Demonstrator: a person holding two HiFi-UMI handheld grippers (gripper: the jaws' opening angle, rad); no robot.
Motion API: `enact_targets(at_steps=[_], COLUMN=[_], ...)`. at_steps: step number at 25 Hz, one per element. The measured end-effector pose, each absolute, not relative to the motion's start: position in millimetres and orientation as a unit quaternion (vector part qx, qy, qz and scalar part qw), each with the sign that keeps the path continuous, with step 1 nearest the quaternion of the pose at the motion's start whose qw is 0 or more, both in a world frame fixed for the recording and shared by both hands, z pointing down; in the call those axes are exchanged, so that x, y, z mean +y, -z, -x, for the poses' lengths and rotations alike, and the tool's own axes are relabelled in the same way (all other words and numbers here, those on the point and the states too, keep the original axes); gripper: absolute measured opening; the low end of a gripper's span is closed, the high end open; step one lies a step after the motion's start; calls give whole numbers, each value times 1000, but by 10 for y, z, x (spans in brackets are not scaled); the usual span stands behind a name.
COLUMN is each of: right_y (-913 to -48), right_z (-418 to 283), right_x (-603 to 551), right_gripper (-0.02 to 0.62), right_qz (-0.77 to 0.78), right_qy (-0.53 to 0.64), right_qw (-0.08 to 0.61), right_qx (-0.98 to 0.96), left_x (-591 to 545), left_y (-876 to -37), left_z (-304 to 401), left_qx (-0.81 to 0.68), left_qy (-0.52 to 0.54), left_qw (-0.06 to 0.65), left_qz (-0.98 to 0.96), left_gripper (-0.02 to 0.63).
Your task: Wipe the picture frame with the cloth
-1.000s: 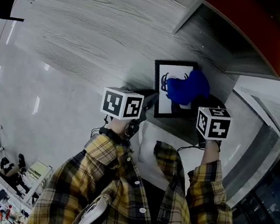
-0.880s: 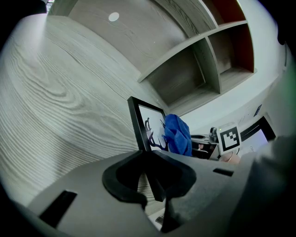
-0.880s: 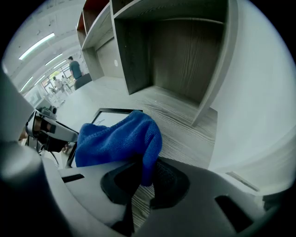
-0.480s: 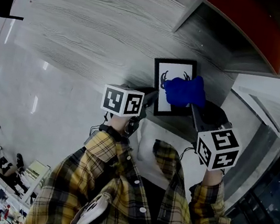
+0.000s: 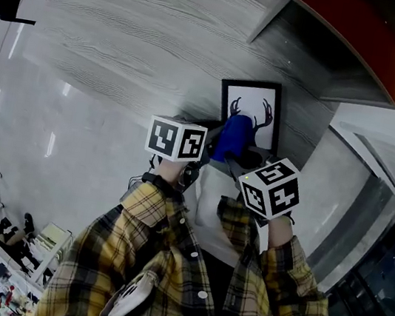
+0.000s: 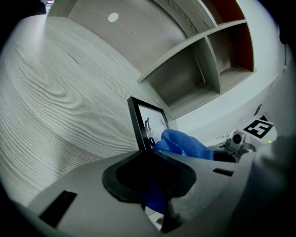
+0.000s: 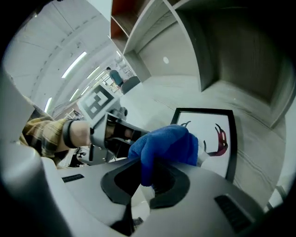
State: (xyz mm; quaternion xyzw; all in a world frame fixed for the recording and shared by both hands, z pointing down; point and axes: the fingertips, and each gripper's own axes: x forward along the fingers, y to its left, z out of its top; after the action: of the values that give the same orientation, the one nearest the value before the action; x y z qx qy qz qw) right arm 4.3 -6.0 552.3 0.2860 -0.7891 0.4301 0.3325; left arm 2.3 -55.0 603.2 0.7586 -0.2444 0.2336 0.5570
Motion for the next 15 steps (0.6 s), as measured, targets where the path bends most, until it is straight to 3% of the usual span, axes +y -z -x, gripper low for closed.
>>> enact_targets(at_steps=[10,15], right_y=[-5813,-5876], right_z=[-334,-598], right_x=[-211,-205], right_gripper=[41,40], right_qz=[-367,-394], right_qy=[-415,-392], right_qw=[338,374], right_qx=[-761,-743], left_x=[-544,-546], left_y=[-6019,-6008], left_z=[3,13], left_qx=[-245,-245], left_qy=[-233,-232], left_qw=[556,558], left_qz=[-759,-758], left_gripper=[66,66])
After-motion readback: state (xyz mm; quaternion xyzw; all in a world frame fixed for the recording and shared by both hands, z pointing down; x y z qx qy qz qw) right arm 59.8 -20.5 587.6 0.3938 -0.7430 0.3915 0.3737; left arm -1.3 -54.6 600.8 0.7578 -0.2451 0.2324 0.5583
